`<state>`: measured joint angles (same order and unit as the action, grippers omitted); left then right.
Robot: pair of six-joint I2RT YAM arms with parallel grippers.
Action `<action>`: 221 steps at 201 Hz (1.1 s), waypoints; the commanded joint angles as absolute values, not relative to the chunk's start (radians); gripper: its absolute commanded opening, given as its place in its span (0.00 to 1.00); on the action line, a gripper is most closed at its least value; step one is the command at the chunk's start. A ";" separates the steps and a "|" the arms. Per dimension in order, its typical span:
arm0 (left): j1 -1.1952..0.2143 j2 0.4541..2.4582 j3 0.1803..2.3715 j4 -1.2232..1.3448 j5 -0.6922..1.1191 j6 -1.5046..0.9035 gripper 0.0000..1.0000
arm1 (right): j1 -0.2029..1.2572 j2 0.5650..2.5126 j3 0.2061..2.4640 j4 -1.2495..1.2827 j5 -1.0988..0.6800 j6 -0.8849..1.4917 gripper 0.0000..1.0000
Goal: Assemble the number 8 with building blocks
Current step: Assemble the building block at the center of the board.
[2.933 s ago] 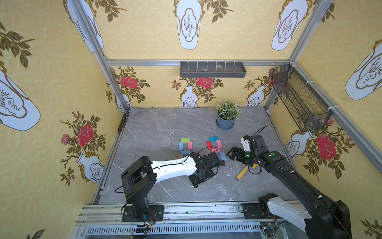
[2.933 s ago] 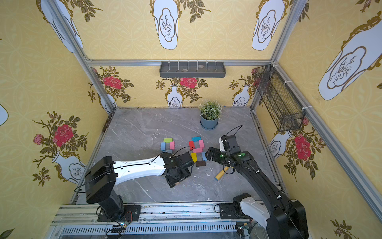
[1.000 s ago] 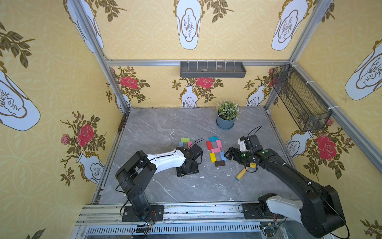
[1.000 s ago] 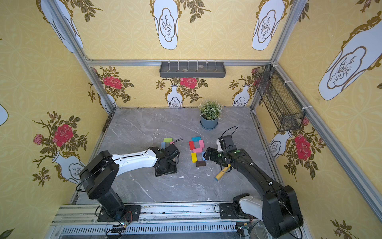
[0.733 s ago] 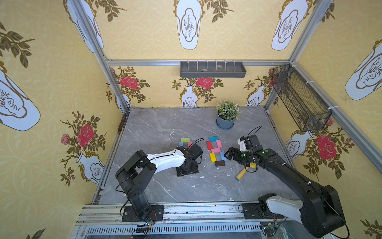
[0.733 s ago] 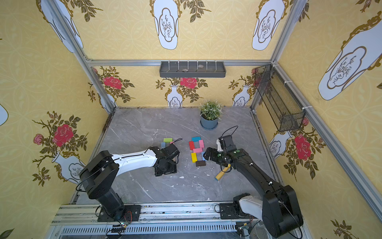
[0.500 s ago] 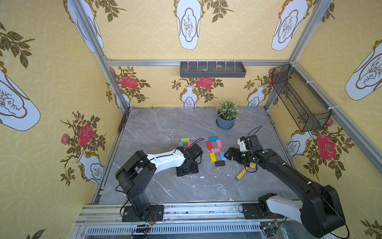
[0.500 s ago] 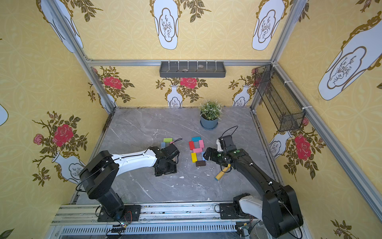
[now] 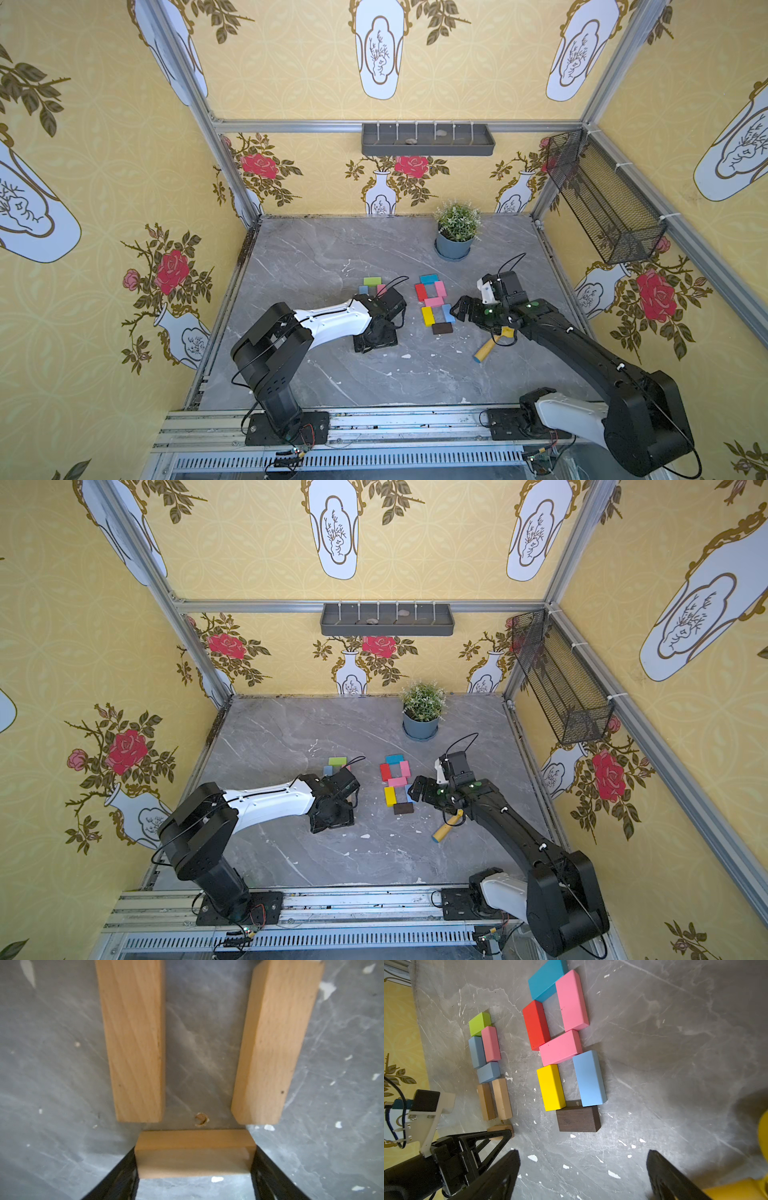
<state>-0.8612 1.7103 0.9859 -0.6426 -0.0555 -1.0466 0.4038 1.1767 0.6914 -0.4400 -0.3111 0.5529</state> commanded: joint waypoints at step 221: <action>-0.848 1.732 0.994 -0.663 -0.116 -1.023 0.68 | 0.404 1.178 0.680 -0.411 -0.326 0.560 0.98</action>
<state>-0.8513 1.7191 0.9974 -0.6430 -0.0784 -1.0294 0.4042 1.1790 0.6830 -0.4374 -0.3290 0.5529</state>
